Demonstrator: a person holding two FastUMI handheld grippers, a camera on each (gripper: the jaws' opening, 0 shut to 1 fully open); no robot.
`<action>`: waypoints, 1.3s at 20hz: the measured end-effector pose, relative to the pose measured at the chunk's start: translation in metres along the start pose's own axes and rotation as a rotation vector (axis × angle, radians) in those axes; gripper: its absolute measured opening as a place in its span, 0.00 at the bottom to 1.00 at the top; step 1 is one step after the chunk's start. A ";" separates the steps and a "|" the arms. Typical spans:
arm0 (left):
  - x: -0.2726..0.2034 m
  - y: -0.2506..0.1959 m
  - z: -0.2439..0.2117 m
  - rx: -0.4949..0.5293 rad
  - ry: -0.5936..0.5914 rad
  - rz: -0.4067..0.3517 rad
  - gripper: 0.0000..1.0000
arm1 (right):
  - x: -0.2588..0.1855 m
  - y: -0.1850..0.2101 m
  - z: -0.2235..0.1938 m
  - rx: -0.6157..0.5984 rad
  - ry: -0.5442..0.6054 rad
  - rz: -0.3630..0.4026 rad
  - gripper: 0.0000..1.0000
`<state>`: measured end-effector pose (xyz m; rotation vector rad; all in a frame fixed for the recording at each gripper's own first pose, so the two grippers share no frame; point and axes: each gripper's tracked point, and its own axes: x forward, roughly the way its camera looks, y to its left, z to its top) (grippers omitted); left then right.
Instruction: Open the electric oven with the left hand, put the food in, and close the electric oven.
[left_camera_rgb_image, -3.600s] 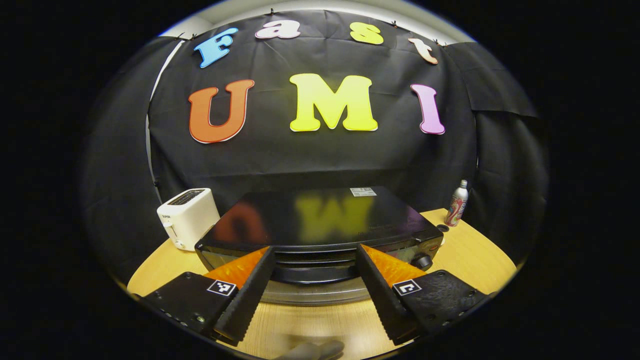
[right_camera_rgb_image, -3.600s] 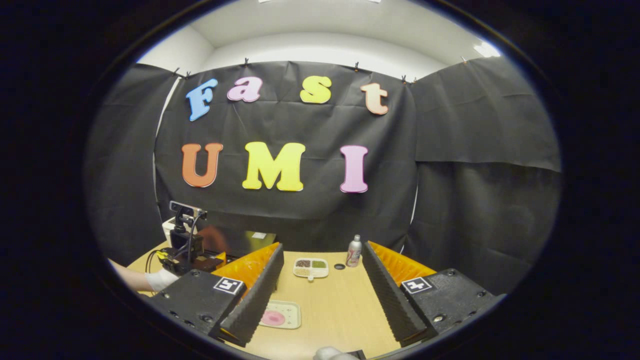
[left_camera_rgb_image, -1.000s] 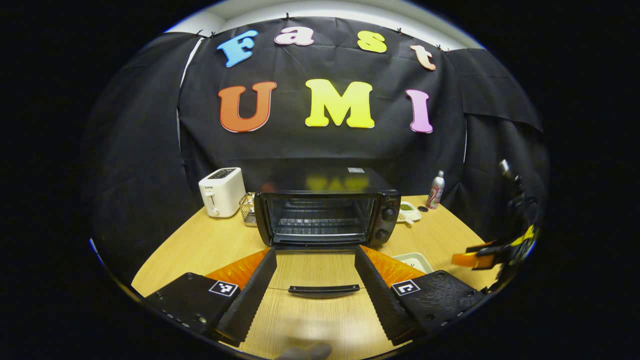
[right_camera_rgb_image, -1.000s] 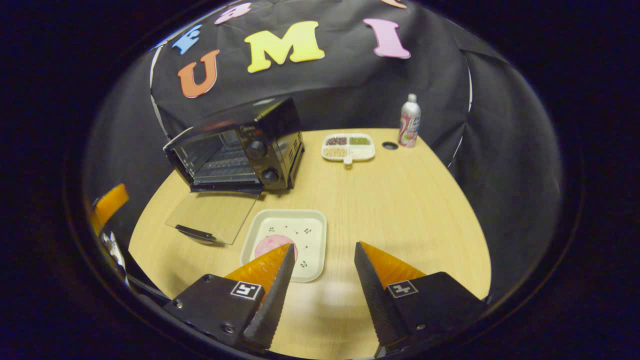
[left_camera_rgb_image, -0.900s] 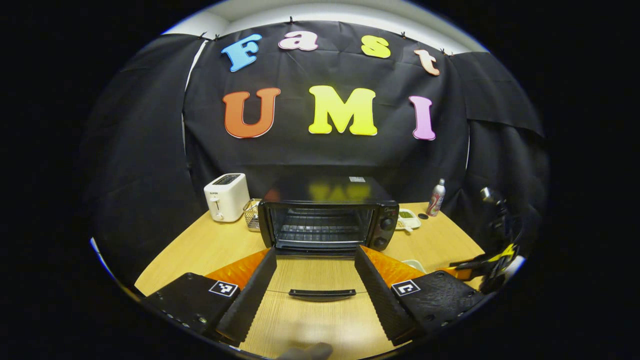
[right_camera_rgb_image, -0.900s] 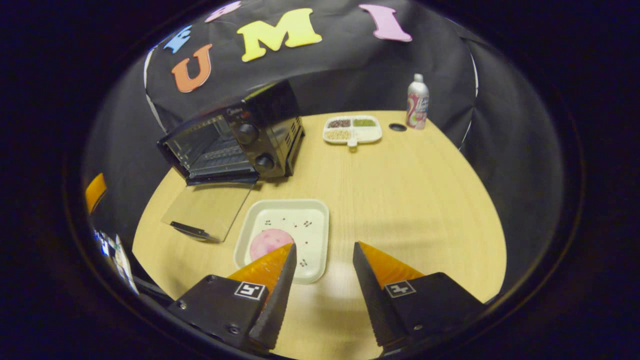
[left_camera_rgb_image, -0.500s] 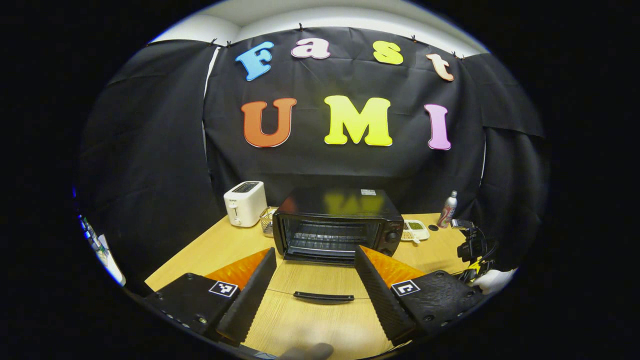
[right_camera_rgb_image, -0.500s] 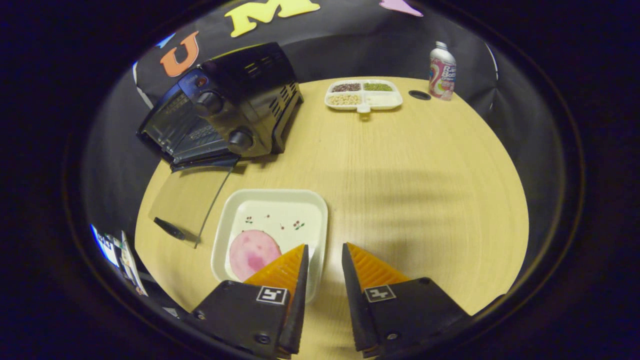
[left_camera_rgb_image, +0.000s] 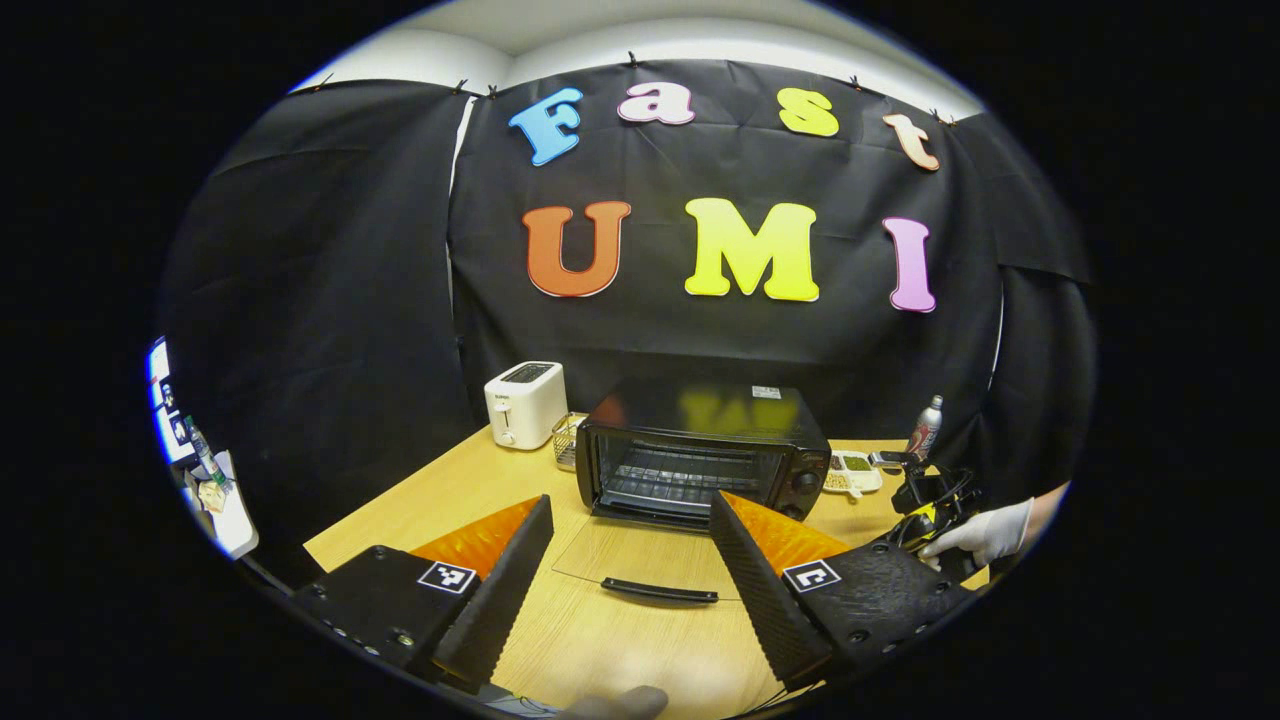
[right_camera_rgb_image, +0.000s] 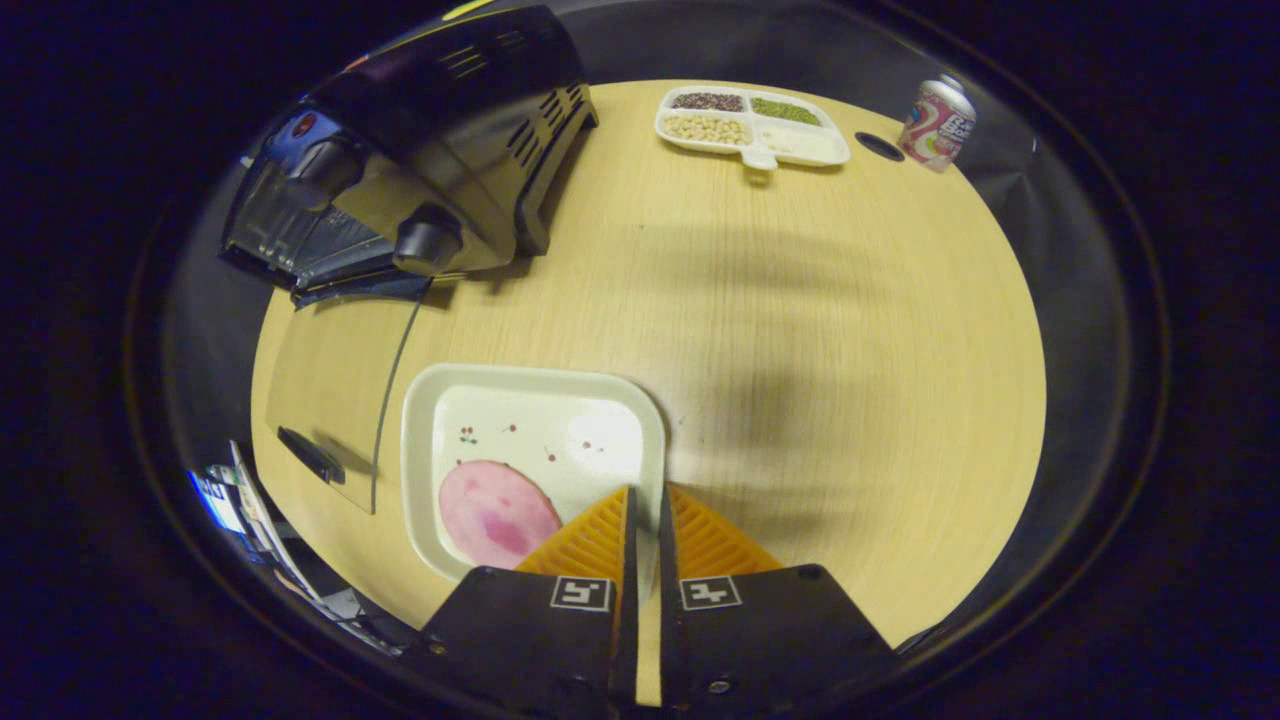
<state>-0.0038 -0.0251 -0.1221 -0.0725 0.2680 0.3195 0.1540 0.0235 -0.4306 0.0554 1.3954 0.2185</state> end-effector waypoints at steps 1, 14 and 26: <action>-0.001 -0.001 -0.001 -0.007 -0.004 -0.002 0.95 | 0.000 0.000 0.001 0.001 0.013 0.019 0.07; -0.006 0.006 0.009 0.012 -0.012 -0.044 0.95 | -0.013 0.006 -0.001 0.298 -0.048 0.515 0.04; -0.003 0.031 0.020 0.005 -0.010 -0.089 0.95 | -0.083 0.021 -0.014 0.514 -0.296 0.573 0.04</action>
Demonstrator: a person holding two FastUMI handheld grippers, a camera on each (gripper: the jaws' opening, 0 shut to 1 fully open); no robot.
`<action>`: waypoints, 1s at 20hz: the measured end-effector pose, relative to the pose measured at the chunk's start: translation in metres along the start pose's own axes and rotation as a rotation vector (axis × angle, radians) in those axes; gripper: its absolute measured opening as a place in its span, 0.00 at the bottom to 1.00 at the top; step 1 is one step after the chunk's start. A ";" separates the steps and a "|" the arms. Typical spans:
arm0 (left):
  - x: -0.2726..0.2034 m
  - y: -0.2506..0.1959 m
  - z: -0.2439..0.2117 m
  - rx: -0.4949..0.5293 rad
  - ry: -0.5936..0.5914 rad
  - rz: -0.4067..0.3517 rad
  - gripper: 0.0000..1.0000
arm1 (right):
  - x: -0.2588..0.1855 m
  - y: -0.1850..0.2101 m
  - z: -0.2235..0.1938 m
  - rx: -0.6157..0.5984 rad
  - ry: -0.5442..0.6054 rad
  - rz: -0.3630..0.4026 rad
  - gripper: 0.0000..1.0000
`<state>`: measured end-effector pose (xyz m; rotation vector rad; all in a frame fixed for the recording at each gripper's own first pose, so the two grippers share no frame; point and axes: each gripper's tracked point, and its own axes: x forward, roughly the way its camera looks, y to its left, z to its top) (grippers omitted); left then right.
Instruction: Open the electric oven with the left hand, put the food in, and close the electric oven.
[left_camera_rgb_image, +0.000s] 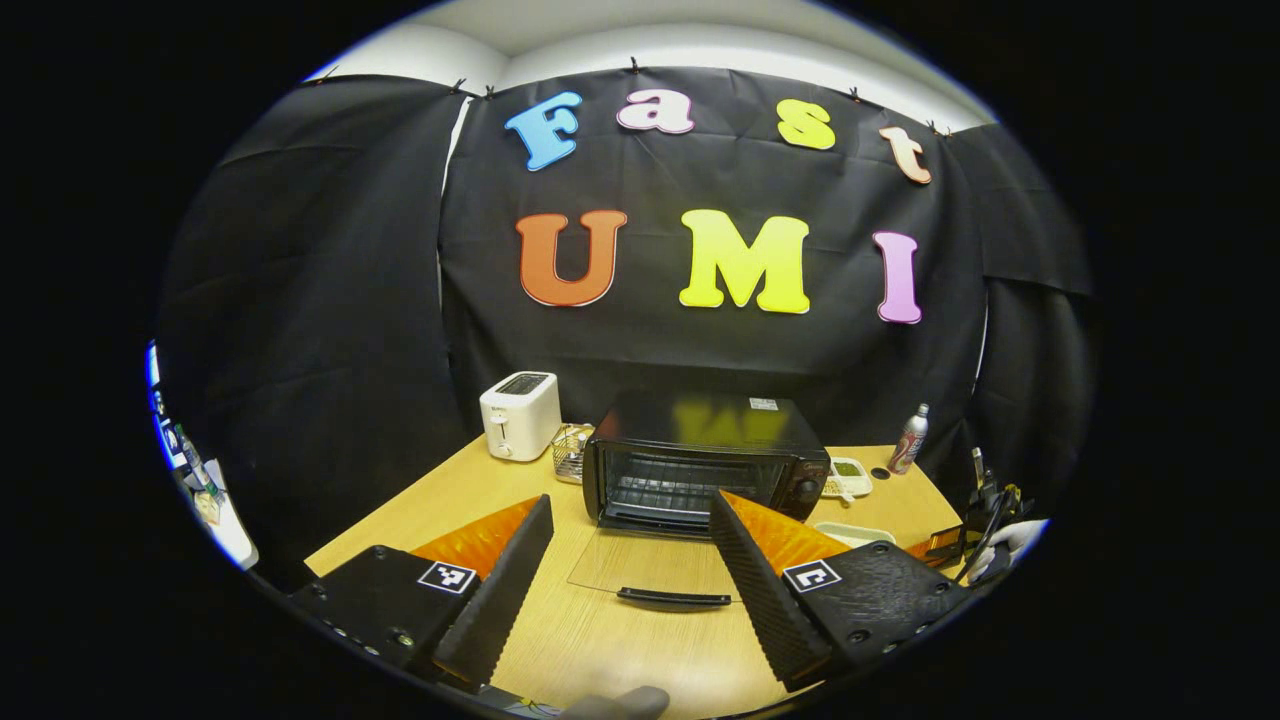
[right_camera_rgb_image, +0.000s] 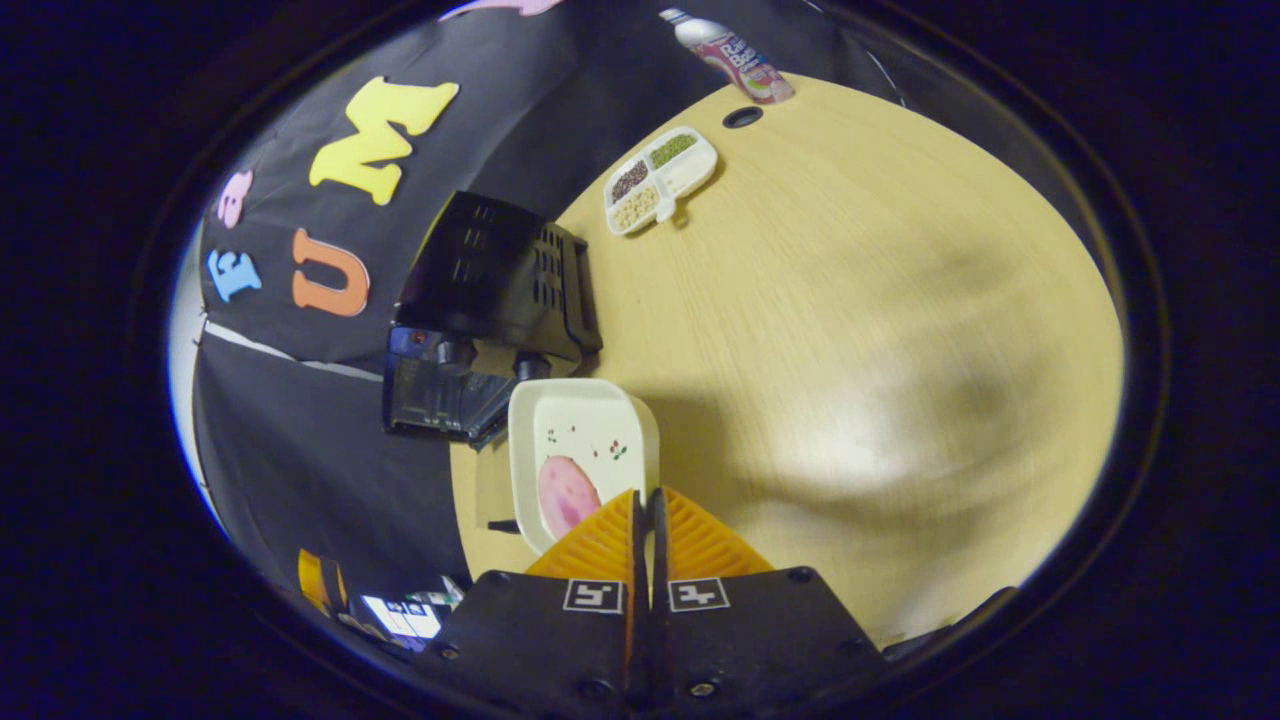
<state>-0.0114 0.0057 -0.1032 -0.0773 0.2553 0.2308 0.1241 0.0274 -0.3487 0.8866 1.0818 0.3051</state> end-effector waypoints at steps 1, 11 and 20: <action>-0.001 0.004 0.002 0.002 0.002 -0.005 0.96 | 0.001 0.010 -0.007 0.023 -0.024 0.017 0.04; -0.013 0.069 0.029 0.014 0.004 -0.004 0.95 | 0.081 0.116 -0.066 0.271 -0.255 0.080 0.00; -0.013 0.103 0.034 0.021 0.000 0.030 0.95 | 0.161 0.171 -0.048 0.365 -0.310 0.104 0.04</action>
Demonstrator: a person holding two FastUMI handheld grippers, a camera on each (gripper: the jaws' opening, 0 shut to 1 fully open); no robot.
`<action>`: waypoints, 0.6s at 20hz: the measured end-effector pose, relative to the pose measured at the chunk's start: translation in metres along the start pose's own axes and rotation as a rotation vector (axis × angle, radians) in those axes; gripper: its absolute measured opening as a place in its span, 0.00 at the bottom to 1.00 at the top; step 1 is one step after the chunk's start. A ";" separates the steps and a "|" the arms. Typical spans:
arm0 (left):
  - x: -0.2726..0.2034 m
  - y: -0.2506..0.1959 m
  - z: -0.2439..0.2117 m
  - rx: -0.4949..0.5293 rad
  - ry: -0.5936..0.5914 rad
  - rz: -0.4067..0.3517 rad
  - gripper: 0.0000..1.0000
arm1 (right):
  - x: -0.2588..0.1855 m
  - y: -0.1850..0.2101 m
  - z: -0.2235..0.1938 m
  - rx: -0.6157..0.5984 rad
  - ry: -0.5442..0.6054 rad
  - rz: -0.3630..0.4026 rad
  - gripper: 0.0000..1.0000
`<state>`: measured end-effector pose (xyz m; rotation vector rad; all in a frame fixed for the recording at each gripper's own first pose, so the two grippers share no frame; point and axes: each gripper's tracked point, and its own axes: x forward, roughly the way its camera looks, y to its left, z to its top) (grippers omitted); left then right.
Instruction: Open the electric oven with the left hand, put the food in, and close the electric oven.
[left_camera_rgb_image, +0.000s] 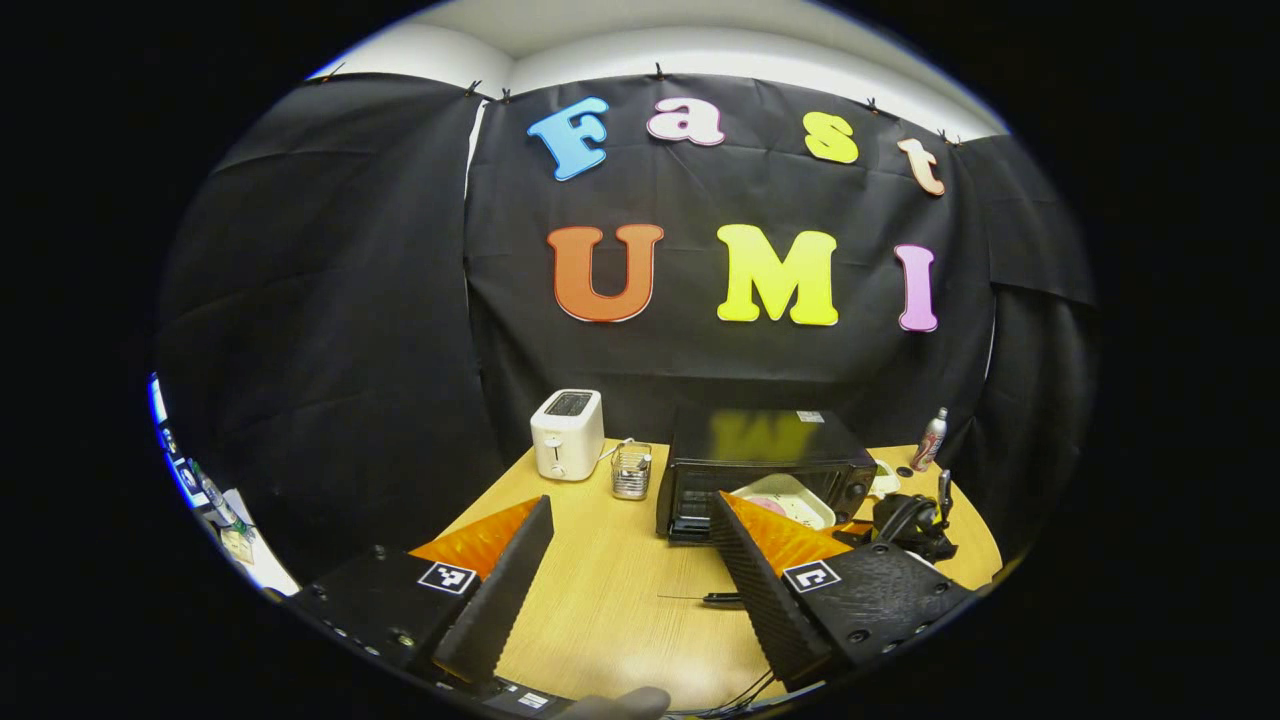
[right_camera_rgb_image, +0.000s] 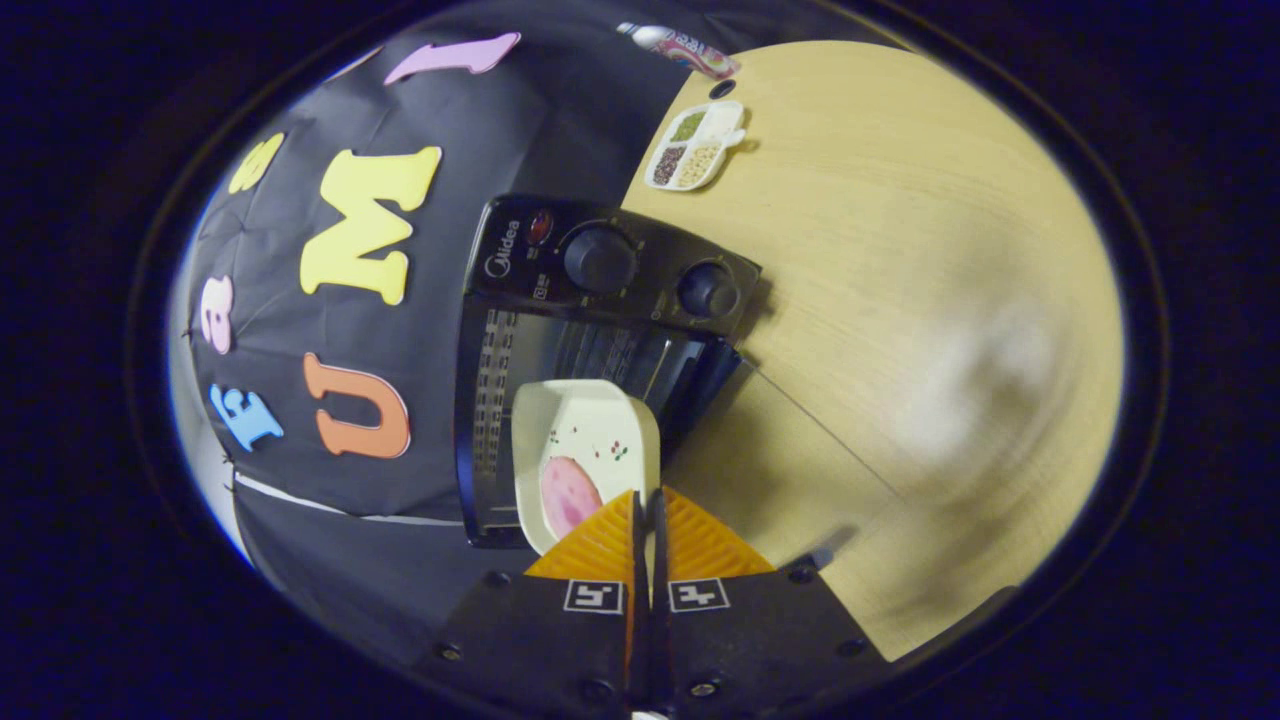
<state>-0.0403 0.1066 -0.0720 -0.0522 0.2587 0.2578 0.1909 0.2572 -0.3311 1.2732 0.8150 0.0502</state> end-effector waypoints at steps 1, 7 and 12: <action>0.002 0.002 0.001 -0.002 0.001 0.006 0.95 | 0.008 0.002 0.001 -0.003 0.001 -0.005 0.00; 0.020 0.012 0.000 -0.002 0.024 0.068 0.95 | 0.052 0.020 0.022 -0.067 -0.020 0.000 0.04; 0.035 0.007 0.001 -0.019 0.043 0.100 0.95 | 0.076 0.032 0.040 -0.148 -0.027 0.022 0.05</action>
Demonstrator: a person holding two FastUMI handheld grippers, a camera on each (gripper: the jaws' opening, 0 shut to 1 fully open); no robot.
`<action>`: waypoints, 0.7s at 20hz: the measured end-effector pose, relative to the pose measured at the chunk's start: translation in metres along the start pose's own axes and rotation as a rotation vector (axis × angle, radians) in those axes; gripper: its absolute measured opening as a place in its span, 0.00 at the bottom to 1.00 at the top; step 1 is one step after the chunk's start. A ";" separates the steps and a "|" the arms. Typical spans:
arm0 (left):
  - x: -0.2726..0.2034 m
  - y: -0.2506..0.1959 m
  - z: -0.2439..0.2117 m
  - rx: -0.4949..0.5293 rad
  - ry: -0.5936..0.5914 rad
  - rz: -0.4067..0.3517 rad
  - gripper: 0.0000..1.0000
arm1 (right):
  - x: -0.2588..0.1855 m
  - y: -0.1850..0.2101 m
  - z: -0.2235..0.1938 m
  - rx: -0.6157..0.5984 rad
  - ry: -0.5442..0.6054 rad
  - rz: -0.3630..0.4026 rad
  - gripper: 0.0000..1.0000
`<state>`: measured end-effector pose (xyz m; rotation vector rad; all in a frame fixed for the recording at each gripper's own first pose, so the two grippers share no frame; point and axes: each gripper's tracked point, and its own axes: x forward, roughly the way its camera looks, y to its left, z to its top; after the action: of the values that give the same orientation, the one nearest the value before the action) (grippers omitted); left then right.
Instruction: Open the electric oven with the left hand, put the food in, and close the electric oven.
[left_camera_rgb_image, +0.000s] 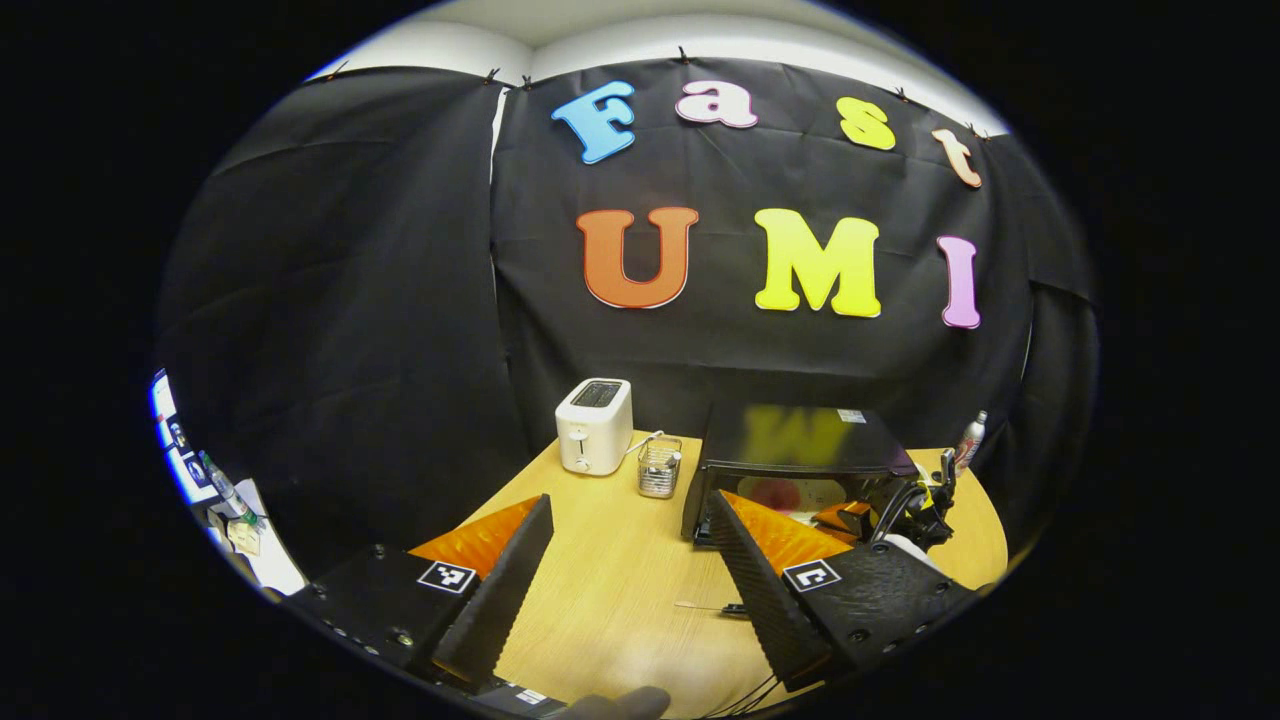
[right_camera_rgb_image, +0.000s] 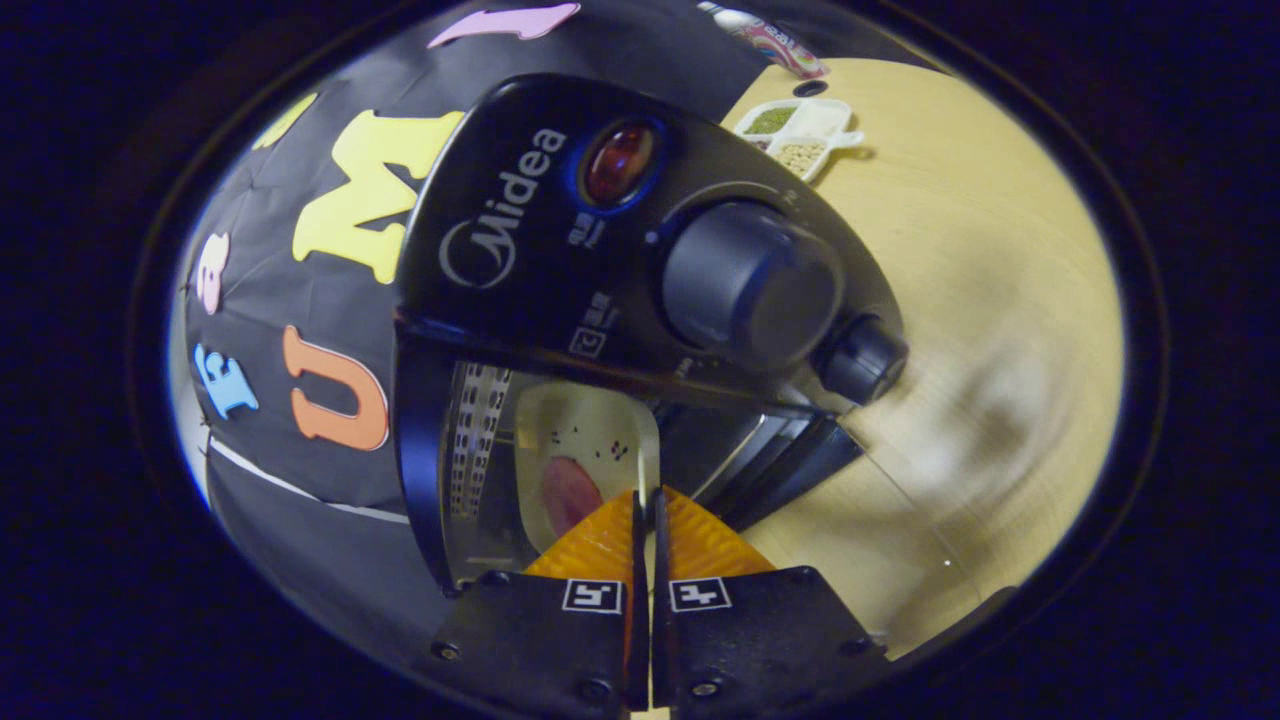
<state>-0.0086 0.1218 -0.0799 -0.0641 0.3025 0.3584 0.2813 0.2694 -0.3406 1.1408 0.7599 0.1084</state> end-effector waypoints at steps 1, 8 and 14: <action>0.002 -0.003 0.000 -0.003 0.001 0.000 0.95 | -0.001 0.005 0.003 0.002 0.002 0.027 0.07; 0.007 -0.016 0.001 -0.005 -0.024 -0.035 0.95 | -0.032 0.005 0.001 -0.109 0.063 0.020 0.59; 0.005 -0.019 0.000 -0.010 -0.051 -0.093 0.96 | -0.092 0.020 0.002 -0.388 0.016 -0.006 0.86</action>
<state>0.0028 0.1060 -0.0817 -0.0783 0.2465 0.2689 0.2195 0.2353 -0.2779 0.7696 0.7188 0.2485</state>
